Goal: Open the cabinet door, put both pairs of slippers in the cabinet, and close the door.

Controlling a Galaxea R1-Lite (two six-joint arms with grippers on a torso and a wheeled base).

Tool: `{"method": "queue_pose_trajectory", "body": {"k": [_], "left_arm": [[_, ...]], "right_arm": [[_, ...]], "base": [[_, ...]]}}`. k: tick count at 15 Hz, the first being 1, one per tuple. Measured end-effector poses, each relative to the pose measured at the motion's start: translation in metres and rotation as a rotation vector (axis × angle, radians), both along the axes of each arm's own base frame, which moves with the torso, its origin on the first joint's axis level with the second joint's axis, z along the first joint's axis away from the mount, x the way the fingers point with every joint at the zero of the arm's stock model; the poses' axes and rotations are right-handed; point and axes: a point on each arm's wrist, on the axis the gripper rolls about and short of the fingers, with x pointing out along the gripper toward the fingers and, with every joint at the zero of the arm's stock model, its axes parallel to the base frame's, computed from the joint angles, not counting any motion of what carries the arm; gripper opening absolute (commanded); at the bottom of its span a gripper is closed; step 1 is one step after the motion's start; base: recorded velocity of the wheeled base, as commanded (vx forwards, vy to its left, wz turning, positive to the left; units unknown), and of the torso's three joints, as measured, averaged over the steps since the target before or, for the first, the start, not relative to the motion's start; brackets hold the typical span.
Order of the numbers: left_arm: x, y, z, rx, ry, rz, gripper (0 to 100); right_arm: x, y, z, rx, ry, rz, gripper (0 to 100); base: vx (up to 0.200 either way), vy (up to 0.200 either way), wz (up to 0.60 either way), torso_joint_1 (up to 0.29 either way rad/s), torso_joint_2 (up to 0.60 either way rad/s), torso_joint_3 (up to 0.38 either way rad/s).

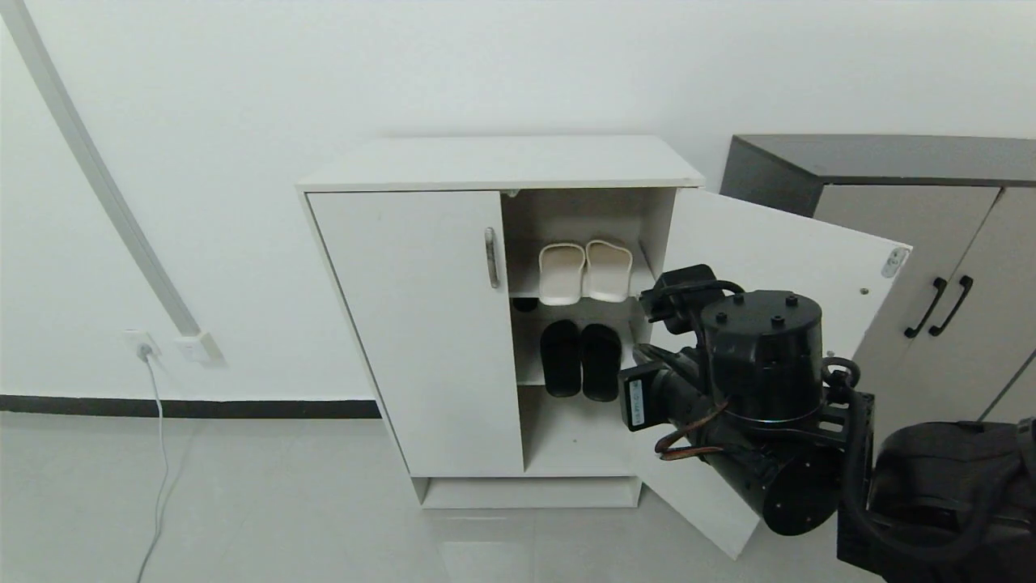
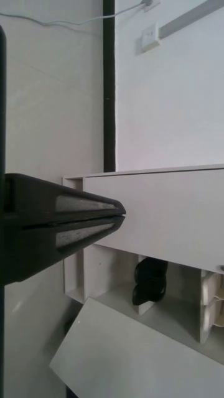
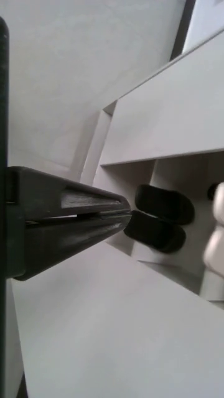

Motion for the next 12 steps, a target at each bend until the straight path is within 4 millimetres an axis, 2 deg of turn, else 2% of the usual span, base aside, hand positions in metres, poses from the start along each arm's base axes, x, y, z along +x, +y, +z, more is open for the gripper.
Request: {"method": "queue_pose_trajectory", "body": {"k": [12], "left_arm": [[0.0000,0.0000,0.0000,0.001,0.001,0.000,0]], "right_arm": [[0.0002,-0.0001,-0.0033,-0.009,0.008,0.000,0]], "base": [[0.000,0.000,0.00,0.182,-0.50,-0.320]]}}
